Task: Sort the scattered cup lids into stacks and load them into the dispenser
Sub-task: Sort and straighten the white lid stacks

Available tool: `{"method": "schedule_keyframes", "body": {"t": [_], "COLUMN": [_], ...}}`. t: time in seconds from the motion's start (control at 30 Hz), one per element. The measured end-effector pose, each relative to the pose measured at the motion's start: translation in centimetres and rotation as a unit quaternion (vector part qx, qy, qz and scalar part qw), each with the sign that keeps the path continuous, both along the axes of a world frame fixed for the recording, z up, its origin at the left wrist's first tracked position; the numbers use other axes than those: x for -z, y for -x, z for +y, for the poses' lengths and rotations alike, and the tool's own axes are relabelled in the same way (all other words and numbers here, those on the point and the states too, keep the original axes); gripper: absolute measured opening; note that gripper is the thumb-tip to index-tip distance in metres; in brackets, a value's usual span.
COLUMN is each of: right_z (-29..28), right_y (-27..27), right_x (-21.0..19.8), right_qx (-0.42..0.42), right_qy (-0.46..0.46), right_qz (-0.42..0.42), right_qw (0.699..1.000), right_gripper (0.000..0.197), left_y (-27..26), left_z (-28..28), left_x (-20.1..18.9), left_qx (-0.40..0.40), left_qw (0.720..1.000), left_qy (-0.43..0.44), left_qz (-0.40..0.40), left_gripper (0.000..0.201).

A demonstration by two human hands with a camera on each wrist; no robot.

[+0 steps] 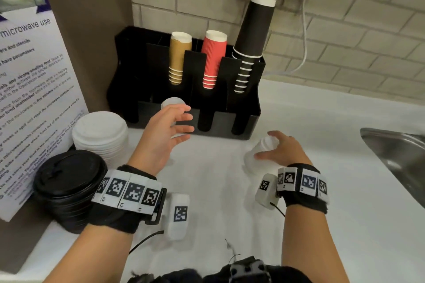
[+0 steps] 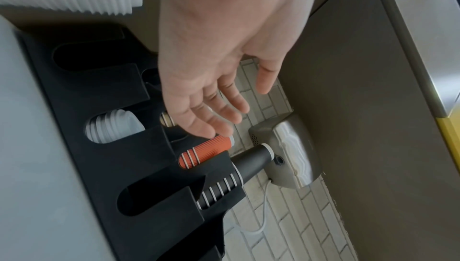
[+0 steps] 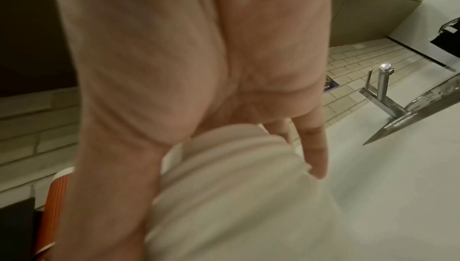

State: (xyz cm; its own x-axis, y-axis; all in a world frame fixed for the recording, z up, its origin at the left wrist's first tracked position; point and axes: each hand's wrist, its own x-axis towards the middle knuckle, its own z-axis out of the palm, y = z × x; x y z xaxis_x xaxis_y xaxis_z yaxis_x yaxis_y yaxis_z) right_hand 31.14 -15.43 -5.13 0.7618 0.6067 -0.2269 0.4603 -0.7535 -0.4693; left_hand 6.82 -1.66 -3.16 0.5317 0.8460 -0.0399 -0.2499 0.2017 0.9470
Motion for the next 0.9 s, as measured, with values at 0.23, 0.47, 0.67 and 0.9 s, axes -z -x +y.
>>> {"method": "schedule_keyframes", "body": {"t": [0.23,0.47,0.67,0.9], "right_z": [-0.1,1.2,3.6,3.7], "right_y": [-0.3,3.3,7.8,7.3], "right_x": [-0.4,-4.4,-5.3,-5.4], "right_qx": [0.005,-0.125,-0.262,-0.308], "right_qy": [-0.027,-0.258,-0.303,-0.273], "right_qz": [-0.052,0.048,0.204,0.251], "right_qw": [0.998,0.957,0.893,0.876], "right_gripper": [0.076,0.061,0.05,0.064], "left_y": [-0.5,-2.1,-2.9,-1.4], "left_z": [-0.4,-1.9,-2.5,-1.2], "left_x": [0.3,1.5,1.9,1.7], "left_qx": [0.004,0.12,0.137,0.096], "left_qw": [1.0,0.977,0.968,0.968], "left_qy": [-0.006,-0.141,-0.211,-0.232], "left_qz": [0.01,0.107,0.0,0.015], "left_gripper": [0.019,0.056,0.085,0.079]}}
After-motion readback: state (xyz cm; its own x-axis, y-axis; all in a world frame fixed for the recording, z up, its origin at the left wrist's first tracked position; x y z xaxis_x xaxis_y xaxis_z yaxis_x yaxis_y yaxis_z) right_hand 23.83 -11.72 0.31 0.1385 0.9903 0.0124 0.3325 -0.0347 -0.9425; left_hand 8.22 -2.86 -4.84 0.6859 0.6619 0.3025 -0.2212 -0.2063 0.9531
